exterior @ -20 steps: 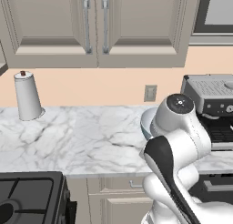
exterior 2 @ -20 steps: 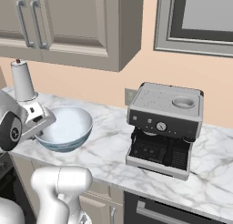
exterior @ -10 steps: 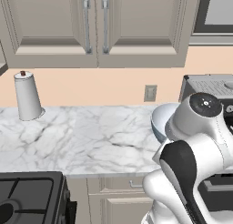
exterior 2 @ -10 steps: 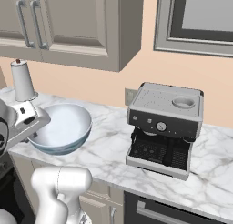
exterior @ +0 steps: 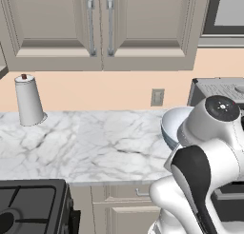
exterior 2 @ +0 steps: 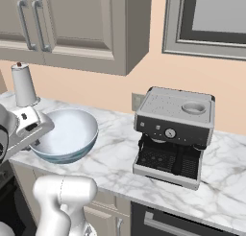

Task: Pick the cup and bowl from the counter and place them on the counter next to the sink.

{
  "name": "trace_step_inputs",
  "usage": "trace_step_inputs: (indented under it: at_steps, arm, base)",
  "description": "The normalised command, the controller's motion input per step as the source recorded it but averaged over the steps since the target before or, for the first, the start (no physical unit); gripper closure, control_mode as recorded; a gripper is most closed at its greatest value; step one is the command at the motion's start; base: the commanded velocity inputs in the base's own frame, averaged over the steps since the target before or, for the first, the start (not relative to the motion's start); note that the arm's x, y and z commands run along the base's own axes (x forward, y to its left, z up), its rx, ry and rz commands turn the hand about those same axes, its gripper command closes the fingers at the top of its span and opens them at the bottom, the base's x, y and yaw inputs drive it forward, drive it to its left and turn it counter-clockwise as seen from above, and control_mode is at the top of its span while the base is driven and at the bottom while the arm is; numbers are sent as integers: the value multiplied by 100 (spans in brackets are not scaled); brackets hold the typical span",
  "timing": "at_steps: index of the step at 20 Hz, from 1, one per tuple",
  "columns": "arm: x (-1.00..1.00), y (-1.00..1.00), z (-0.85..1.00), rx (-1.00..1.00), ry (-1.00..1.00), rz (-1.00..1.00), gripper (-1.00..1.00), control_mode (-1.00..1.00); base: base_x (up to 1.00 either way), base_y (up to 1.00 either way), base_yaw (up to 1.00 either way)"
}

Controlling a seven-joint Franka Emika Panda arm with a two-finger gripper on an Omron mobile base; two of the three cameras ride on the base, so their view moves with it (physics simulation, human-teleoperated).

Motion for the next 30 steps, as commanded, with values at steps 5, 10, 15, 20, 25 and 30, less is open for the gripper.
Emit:
trace_step_inputs:
  at_steps: [5,10,15,20,25,30]
  arm:
    - [0,0,0,0,0,0,100,100]
    - [0,0,0,0,0,0,100,100]
    - [0,0,0,0,0,0,100,100]
    - [0,0,0,0,0,0,100,100]
    - [0,0,0,0,0,0,100,100]
    - [0,0,0,0,0,0,100,100]
  base:
    - [0,0,0]
    - [-11,0,0]
    - [-94,0,-13]
    - [-74,-32,-24]
    - [-2,-79,-49]
    - [10,-81,-56]
